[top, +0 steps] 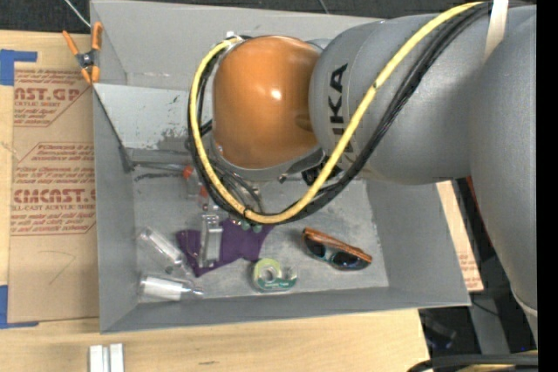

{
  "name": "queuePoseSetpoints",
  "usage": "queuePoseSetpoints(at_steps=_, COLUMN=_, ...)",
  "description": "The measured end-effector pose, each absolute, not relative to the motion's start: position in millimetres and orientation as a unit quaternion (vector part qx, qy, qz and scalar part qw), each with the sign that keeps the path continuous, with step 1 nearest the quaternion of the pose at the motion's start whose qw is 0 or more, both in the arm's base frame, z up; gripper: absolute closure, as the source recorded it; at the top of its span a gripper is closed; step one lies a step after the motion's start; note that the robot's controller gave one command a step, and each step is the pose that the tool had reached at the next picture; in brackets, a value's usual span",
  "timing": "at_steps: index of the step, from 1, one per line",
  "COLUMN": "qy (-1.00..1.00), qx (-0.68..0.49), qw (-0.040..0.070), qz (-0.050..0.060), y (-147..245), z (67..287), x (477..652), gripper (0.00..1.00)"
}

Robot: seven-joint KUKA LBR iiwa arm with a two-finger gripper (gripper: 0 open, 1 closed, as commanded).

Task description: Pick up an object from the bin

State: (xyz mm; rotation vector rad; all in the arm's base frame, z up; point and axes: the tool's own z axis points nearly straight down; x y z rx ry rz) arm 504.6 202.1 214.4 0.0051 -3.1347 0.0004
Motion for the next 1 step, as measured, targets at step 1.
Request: queuePoseSetpoints(at_steps=1, qy=-1.0, qx=0.0, qw=0.0, qz=-0.001, y=200.9, z=218.8, x=506.6, gripper=0.0)
